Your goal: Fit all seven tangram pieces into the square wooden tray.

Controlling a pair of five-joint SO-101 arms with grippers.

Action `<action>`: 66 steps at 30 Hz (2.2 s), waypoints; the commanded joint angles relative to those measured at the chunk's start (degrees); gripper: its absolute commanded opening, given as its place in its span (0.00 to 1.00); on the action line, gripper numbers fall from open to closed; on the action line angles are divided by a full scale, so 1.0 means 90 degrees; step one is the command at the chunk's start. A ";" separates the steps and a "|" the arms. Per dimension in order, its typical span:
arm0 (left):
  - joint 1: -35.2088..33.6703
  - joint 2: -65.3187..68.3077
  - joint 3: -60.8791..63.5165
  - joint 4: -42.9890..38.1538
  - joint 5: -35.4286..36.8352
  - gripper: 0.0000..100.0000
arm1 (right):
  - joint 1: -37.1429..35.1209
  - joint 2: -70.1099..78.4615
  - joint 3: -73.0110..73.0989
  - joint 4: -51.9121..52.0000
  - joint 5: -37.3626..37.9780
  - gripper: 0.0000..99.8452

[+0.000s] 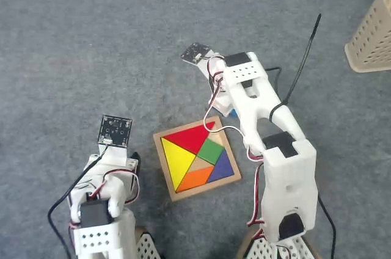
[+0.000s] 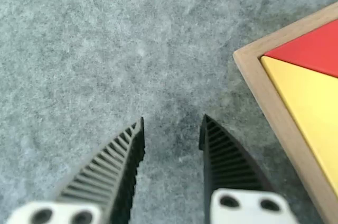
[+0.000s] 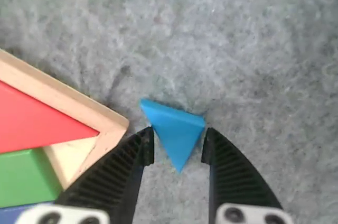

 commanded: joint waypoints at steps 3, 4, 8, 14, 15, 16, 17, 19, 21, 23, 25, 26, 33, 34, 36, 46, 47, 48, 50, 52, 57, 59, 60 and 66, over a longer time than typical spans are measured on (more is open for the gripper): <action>0.0000 -0.0039 -0.0073 0.0029 -0.0029 0.17 | 0.0122 -0.0132 -0.0049 0.0034 0.0205 0.16; 0.0000 -0.0039 -0.0073 0.0029 -0.0029 0.17 | 0.0112 -0.0132 -0.0049 0.0034 0.0215 0.16; 0.0000 -0.0039 -0.0073 0.0029 -0.0029 0.17 | 0.0112 0.0015 -0.0029 -0.0015 0.0391 0.16; 0.0000 -0.0039 -0.0073 0.0029 -0.0029 0.17 | 0.0161 0.0396 -0.0078 -0.0308 0.0342 0.15; 0.0000 -0.0039 -0.0073 0.0029 -0.0029 0.17 | 0.0161 0.0386 -0.0078 -0.0308 0.0342 0.15; 0.0000 -0.0039 -0.0073 0.0029 -0.0029 0.17 | 0.0161 0.0376 -0.0078 -0.0308 0.0342 0.14; 0.0000 -0.0039 -0.0073 0.0029 -0.0029 0.17 | 0.0161 0.0376 -0.0078 -0.0308 0.0342 0.12; 0.0000 -0.0039 -0.0073 0.0029 -0.0029 0.17 | 0.0161 0.0376 -0.0078 -0.0317 0.0332 0.06; 0.0000 -0.0039 -0.0073 0.0029 -0.0029 0.17 | 0.0161 0.0337 -0.0078 -0.0317 0.0322 0.02; 0.0000 -0.0039 -0.0073 0.0029 -0.0029 0.17 | 0.0171 0.0308 -0.0098 -0.0308 0.0098 0.02; 0.0000 -0.0039 -0.0073 0.0029 -0.0029 0.17 | 0.0171 0.0210 -0.0098 -0.0308 -0.0098 0.02; 0.0000 -0.0039 -0.0073 0.0029 -0.0029 0.17 | 0.0171 0.0122 -0.0078 -0.0308 -0.0176 0.02; 0.0000 -0.0039 -0.0073 0.0029 -0.0029 0.17 | 0.0171 -0.0757 -0.0059 0.0230 -0.0596 0.01; 0.0000 -0.0039 -0.0073 0.0029 -0.0029 0.17 | 0.0171 -0.0835 -0.0059 0.0249 -0.0703 0.01; 0.0000 -0.0039 -0.0073 0.0029 -0.0029 0.17 | 0.0171 -0.0962 0.0010 0.0210 -0.0977 0.01; 0.0000 -0.0039 -0.0073 0.0029 -0.0029 0.17 | 0.0112 -0.1021 0.0107 -0.0093 -0.1153 0.02; 0.0000 -0.0039 -0.0073 0.0029 -0.0029 0.17 | 0.0122 -0.1040 0.0107 -0.0083 -0.1153 0.02; 0.0000 -0.0039 -0.0073 0.0029 -0.0029 0.17 | 0.0132 -0.1070 0.0107 -0.0083 -0.1153 0.02; 0.0000 -0.0039 -0.0073 0.0029 -0.0029 0.17 | 0.0151 -0.1099 0.0078 0.0073 -0.1114 0.02; 0.0000 -0.0039 -0.0073 0.0029 -0.0029 0.17 | 0.0161 -0.1284 0.0039 0.0308 -0.1104 0.01; 0.0000 -0.0039 -0.0073 0.0029 -0.0029 0.17 | 0.0122 -0.1958 0.0088 0.0484 -0.1104 0.01; 0.0000 -0.0039 -0.0073 0.0029 -0.0029 0.17 | 0.0073 -0.1910 0.0166 0.0405 -0.1114 0.02; 0.0000 -0.0039 -0.0073 0.0029 -0.0029 0.17 | 0.0015 -0.1841 0.0254 0.0230 -0.1114 0.02; 0.0000 -0.0039 -0.0073 0.0029 -0.0029 0.17 | -0.0220 -0.0894 0.0567 -0.0562 -0.0908 0.05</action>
